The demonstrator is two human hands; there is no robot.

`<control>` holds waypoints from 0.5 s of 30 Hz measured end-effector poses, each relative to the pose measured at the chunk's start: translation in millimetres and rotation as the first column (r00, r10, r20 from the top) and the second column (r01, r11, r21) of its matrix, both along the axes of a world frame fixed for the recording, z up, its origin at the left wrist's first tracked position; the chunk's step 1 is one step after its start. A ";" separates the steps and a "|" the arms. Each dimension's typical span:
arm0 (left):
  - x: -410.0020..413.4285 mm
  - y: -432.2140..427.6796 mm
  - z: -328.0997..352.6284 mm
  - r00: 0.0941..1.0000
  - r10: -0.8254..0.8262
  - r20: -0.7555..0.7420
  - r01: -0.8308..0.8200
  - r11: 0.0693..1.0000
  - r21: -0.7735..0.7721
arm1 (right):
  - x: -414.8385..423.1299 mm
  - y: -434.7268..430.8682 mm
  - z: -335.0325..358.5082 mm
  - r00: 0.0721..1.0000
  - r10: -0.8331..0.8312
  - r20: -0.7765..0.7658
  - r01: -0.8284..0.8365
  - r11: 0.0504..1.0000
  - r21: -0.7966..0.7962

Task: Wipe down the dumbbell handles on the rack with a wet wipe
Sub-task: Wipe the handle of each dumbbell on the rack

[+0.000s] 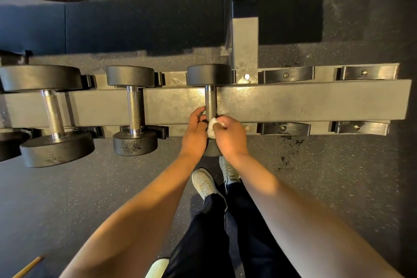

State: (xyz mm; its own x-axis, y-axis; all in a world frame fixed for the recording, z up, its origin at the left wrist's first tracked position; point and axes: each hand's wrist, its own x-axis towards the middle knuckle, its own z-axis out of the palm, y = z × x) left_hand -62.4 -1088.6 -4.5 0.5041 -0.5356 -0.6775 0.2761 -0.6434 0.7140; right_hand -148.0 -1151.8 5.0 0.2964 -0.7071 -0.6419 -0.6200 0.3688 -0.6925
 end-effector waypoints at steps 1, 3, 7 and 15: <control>-1.4 -0.5 2.3 1.000 0.010 -0.027 -0.010 1.000 -0.019 | 3.3 4.0 1.3 0.998 -0.033 0.060 0.034 0.999 -0.007; -3.2 0.0 5.7 0.999 0.035 -0.016 -0.036 0.997 -0.066 | 11.8 8.3 -2.8 0.986 -0.105 0.131 0.111 0.993 -0.038; -0.3 2.7 6.7 0.997 0.025 0.067 -0.018 0.995 -0.096 | 23.2 0.0 -13.3 0.991 -0.079 0.110 0.091 0.990 -0.111; 28.9 -4.1 -2.8 0.990 0.047 0.129 -0.036 0.996 -0.085 | 29.6 9.4 -21.6 0.992 0.088 -0.086 -0.111 0.946 -0.305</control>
State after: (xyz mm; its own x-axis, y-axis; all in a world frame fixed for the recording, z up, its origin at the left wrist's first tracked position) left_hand -33.4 -1092.7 -7.3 0.6088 -0.5635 -0.5585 0.2019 -0.5707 0.7959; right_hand -118.4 -1142.3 -16.6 0.3376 -0.8430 -0.4188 -0.6935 0.0780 -0.7162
